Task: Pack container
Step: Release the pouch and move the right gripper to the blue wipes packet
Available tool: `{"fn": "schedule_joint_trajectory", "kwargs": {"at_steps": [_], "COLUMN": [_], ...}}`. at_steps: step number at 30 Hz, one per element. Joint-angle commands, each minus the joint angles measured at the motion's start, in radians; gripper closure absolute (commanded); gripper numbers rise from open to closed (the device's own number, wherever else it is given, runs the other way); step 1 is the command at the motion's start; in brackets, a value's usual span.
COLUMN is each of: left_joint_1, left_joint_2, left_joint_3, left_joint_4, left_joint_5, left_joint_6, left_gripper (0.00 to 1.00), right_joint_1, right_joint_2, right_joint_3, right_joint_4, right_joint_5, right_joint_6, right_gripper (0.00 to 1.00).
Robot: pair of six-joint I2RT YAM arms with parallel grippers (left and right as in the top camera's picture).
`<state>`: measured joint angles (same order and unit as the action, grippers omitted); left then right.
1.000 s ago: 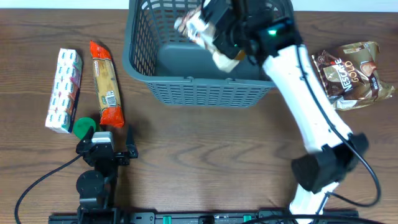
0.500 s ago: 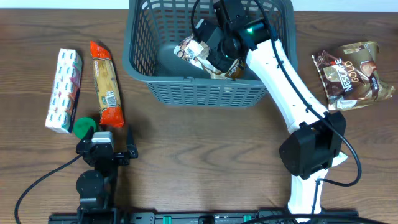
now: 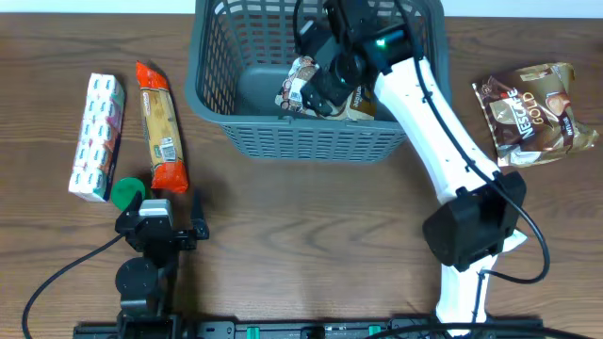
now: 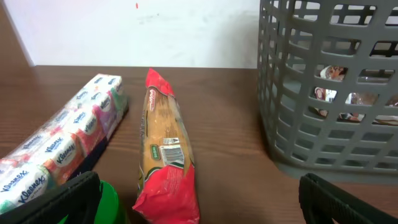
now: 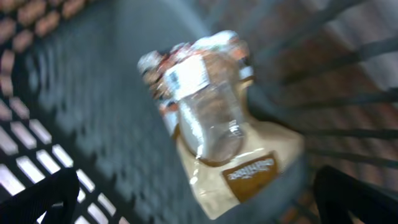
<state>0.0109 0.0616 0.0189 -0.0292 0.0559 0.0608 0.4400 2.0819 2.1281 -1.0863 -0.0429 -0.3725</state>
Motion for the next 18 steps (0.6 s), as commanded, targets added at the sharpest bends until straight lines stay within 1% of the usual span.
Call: {"fn": "schedule_joint_trajectory", "kwargs": {"at_steps": [1,5,8,11,13,14,18], "left_joint_1": [-0.002,-0.002,-0.002,-0.002,-0.002,-0.002,-0.002], "left_joint_2": [-0.003,-0.003,-0.003,-0.003,-0.003,-0.003,-0.003], "left_joint_3": [-0.015,-0.015,-0.015,-0.015,-0.015,-0.015,-0.015], "left_joint_4": [-0.037,-0.037,-0.037,-0.037,-0.037,-0.037,-0.037], "left_joint_5": [0.007,0.007,0.007,0.007,0.007,0.007,0.007], "left_joint_6": [0.014,0.014,0.014,0.014,0.014,0.014,0.014], "left_gripper": [0.01,0.01,0.01,0.01,0.01,0.01,0.01], "right_joint_1": [0.0,-0.022,-0.062,-0.14,-0.217,-0.255,-0.406], "right_joint_2": [-0.094,-0.141,-0.172,-0.207,-0.234,-0.245,-0.295], "right_joint_3": [0.13,0.276,0.358,0.413,0.422,0.422,0.387], "right_joint_4": [-0.04,-0.203,-0.342,-0.487,-0.579,-0.614,-0.612], "right_joint_5": [0.126,0.281,0.384,0.406,0.405,0.405,0.221], "right_joint_6": [0.159,0.249,0.375,0.534,0.647,0.681,0.607], "right_gripper": [0.01,0.01,0.01,0.01,0.01,0.01,0.01]}}
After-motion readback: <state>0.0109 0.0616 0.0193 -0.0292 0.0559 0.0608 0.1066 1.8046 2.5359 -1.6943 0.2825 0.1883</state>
